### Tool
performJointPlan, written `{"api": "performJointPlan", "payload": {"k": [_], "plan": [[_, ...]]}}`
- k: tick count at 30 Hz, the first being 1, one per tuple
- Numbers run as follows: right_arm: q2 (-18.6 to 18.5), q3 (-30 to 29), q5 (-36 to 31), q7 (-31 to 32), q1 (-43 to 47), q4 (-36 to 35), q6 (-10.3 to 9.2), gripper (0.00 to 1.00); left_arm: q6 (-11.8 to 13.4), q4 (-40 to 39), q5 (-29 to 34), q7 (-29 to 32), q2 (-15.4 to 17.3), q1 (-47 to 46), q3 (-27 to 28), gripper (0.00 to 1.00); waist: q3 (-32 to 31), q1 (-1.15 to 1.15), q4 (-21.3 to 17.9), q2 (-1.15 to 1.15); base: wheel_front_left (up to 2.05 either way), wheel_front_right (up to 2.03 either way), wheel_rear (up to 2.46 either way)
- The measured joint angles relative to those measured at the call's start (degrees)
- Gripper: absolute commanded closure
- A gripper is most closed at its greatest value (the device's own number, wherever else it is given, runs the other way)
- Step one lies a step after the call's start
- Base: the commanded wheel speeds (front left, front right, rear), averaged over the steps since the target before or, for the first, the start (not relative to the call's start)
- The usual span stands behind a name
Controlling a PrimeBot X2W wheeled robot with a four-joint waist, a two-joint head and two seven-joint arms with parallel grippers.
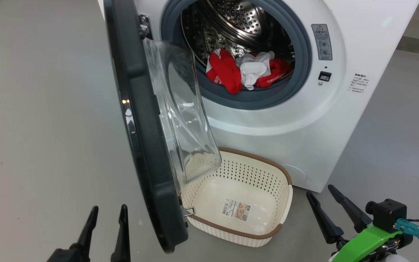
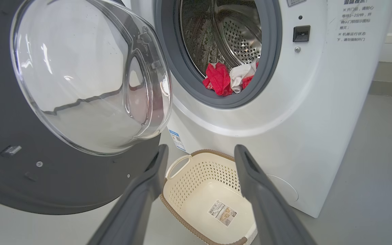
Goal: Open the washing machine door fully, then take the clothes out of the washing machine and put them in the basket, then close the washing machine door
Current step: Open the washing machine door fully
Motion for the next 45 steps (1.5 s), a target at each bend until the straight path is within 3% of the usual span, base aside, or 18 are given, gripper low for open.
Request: {"api": "performJointPlan", "payload": {"k": [18,31,32,33,34,45], "plan": [[3.30,-8.66,-4.24,-0.01,3.88,-3.70,0.00,0.00,0.00,-0.02,0.01,0.00,0.00,0.04,0.16,0.00,0.06,0.00,0.23,0.00,0.00,0.00,0.00],[4.14,-9.22,-4.90,-0.01,5.10,-3.56,0.00,0.00,-0.01,-0.02,0.01,0.00,0.00,0.04,0.46,0.00,0.13,0.00,-0.23,0.00,0.00,0.00,0.00],[4.13,-9.24,-4.93,-0.01,5.10,-3.56,0.00,0.00,-0.01,-0.07,0.00,0.00,0.00,0.04,0.46,0.59,0.16,0.00,-0.24,0.00,0.00,0.00,0.00],[4.13,-9.26,-5.02,-0.01,5.10,-3.57,0.00,0.00,-0.01,-0.34,-0.04,0.00,-0.01,0.04,0.52,0.91,0.20,0.00,-0.25,0.00,0.00,0.00,0.00],[4.13,-9.26,-5.03,-0.01,5.10,-3.57,0.00,0.00,0.00,-0.89,-0.10,0.00,-0.01,0.03,0.67,1.00,0.25,0.00,-0.27,0.00,0.00,0.00,0.00],[4.15,-9.66,-5.05,-0.01,5.08,-3.82,0.00,0.00,2.54,-18.01,-1.05,-0.04,0.01,-2.07,3.00,1.00,0.57,0.00,-0.50,0.00,0.00,0.00,0.00]]}}
